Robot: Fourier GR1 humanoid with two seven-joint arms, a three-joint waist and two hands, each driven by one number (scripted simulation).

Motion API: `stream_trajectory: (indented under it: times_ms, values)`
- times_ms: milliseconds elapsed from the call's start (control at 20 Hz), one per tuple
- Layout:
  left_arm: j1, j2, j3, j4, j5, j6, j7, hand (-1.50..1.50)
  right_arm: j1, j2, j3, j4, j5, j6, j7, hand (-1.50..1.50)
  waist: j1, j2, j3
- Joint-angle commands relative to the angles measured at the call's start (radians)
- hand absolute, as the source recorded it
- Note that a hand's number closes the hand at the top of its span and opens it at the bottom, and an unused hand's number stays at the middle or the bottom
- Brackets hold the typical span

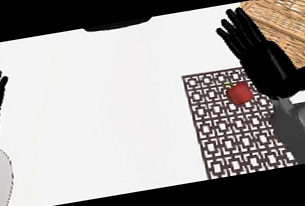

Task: Pick the bell pepper from the placemat and place it in the basket

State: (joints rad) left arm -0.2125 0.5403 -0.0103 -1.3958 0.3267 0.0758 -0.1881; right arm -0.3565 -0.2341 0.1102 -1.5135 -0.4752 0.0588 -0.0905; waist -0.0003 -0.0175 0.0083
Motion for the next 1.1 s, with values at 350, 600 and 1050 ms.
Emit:
stream_trajectory:
  times_ms: [350,600,1050]
  values:
    - [0.036,-0.060,-0.090,0.059,0.004,0.010,0.209,0.00,-0.278,-0.284,0.066,-0.017,0.110,0.578,-0.204,1.50,0.055,0.041,-0.005]
    - [0.010,-0.052,-0.076,0.067,0.005,0.040,0.288,0.00,-0.091,-0.195,0.201,-0.132,0.479,0.489,-0.534,-1.50,0.006,0.025,-0.003]
    - [0.042,-0.069,-0.068,0.034,-0.010,0.046,0.324,0.00,-0.044,-0.269,0.241,-0.362,0.651,0.400,-0.184,-1.50,-0.016,0.008,-0.011]
